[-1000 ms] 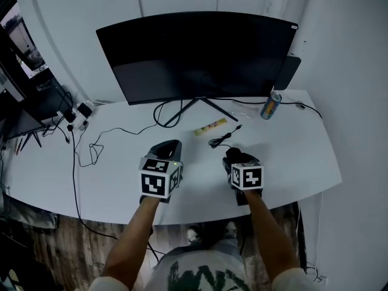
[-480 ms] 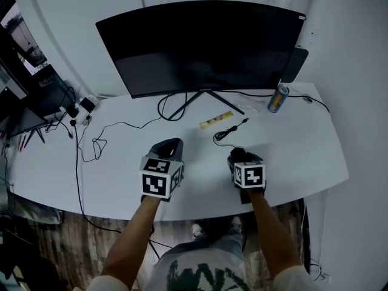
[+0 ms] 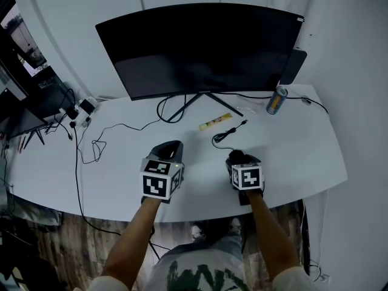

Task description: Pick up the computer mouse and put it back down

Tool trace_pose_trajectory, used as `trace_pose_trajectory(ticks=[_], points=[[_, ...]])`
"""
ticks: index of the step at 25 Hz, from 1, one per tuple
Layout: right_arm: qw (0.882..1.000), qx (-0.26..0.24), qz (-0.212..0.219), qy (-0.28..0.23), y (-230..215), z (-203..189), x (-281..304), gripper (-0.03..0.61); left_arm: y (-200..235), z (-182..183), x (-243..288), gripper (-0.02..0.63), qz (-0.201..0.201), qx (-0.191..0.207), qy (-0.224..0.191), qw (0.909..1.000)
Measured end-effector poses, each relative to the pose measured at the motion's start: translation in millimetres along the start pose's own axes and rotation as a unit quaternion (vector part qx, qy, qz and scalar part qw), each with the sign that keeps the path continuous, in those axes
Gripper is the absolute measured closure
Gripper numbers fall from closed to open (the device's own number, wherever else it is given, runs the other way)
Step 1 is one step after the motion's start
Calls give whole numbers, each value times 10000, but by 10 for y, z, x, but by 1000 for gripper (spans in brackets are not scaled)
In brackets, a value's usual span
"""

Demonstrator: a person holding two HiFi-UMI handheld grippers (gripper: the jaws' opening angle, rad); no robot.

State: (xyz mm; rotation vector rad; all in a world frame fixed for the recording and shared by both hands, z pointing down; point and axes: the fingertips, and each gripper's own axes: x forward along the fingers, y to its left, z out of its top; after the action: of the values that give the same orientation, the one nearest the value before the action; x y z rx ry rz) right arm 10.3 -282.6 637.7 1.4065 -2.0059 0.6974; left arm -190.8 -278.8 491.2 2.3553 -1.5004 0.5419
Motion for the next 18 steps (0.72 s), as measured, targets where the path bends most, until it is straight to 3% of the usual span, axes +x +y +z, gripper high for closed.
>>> trace_pose_trajectory(ticks=[7, 16, 18], points=[[9999, 55, 146, -45, 21, 113, -133, 255, -40, 77, 16, 609, -22, -88, -54, 9999], [9985, -154, 287, -445, -25, 629, -429, 256, -133, 362, 58, 609, 4, -154, -296, 9994], [9976, -206, 327, -572, -37, 774, -521, 282, -149, 432, 68, 609, 19, -163, -342, 9993]])
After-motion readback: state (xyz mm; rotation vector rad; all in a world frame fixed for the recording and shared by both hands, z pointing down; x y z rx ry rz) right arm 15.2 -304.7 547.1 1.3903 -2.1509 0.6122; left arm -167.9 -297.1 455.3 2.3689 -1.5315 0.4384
